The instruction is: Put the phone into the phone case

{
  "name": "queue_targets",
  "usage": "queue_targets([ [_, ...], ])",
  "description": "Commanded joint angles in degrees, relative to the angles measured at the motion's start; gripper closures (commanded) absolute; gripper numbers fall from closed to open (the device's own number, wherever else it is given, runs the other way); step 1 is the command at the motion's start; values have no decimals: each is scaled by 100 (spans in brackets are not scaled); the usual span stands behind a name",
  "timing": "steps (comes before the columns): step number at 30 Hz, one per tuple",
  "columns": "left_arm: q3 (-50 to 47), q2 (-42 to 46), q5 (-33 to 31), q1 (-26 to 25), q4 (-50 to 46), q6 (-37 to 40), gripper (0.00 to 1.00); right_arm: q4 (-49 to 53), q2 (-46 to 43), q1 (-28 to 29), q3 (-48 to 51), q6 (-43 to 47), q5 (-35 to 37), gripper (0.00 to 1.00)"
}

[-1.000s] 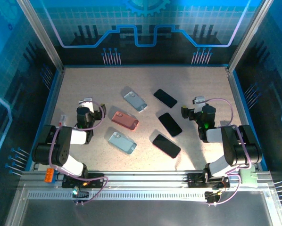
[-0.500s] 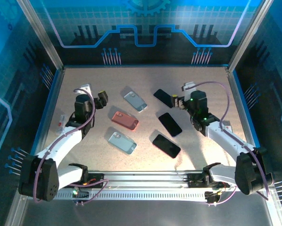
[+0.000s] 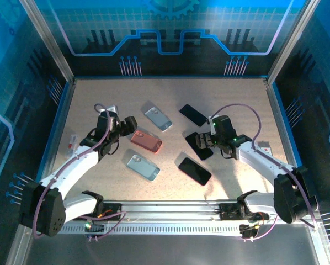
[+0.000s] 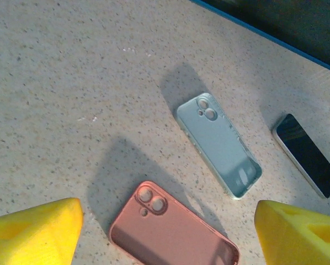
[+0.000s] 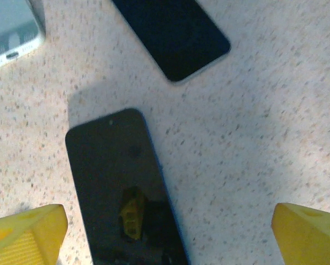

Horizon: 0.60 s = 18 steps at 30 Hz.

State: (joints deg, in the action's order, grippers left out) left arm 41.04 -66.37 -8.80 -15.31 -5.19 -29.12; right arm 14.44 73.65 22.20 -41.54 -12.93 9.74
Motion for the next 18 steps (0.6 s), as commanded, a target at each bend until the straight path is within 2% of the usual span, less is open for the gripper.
queue_targets([
  [1,36,-73,283,-42,-205,-311,19,433,315,73,-289,-113,-368,1],
  [18,262,-354,434,-99,-447,-460,20,521,1601,145,-686,-303,-940,0],
])
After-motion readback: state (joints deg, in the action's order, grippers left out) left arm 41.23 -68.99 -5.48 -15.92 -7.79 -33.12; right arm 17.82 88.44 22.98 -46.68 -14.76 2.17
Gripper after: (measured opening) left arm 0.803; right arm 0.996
